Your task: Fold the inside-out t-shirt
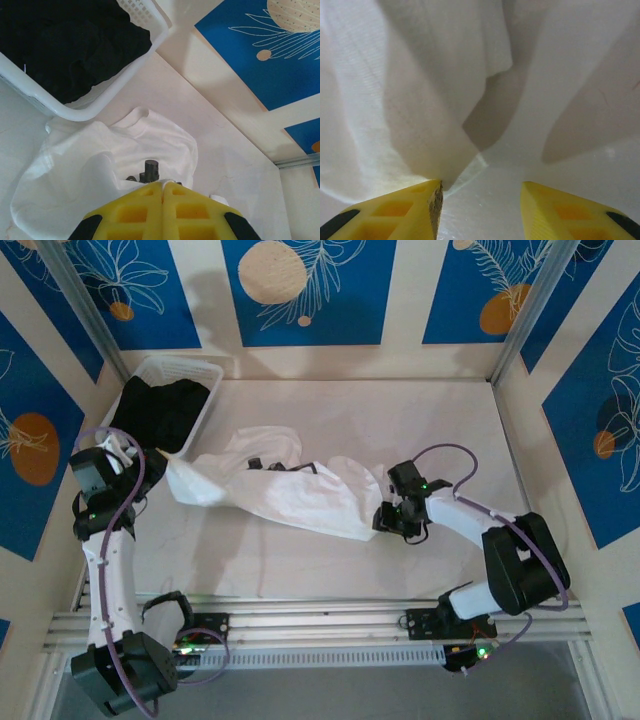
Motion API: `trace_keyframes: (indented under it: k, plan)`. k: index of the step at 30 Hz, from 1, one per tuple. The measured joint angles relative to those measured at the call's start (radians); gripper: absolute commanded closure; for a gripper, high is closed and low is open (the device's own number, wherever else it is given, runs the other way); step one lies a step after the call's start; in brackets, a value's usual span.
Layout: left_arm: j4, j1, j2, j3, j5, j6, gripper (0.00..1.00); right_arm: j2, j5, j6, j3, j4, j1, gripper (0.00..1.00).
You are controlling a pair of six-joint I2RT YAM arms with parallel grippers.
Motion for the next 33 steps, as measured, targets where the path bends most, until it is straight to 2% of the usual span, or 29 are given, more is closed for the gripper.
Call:
trace_keyframes:
  k: [7,11,15,18,26,33]
  plan:
    - [0.008,0.0,0.0,-0.001,0.01,0.0,1.0,0.108,-0.04,-0.003,0.082,0.03,0.034,0.59]
    - [0.01,0.0,0.0,-0.001,0.011,0.0,1.0,0.142,-0.054,-0.014,0.157,0.051,0.063,0.79]
    - [0.017,0.0,0.0,-0.001,0.017,0.0,1.0,0.159,-0.055,-0.038,0.22,0.056,0.079,0.87]
    - [0.025,0.0,0.0,-0.002,0.021,-0.001,1.0,0.163,-0.039,-0.056,0.262,0.044,0.095,0.85]
    - [0.037,0.0,0.0,-0.008,0.036,-0.001,1.0,0.261,0.008,-0.125,0.38,-0.001,0.133,0.66]
    - [0.037,0.0,0.0,-0.01,0.037,-0.001,1.0,0.22,0.075,-0.157,0.371,-0.066,0.134,0.56]
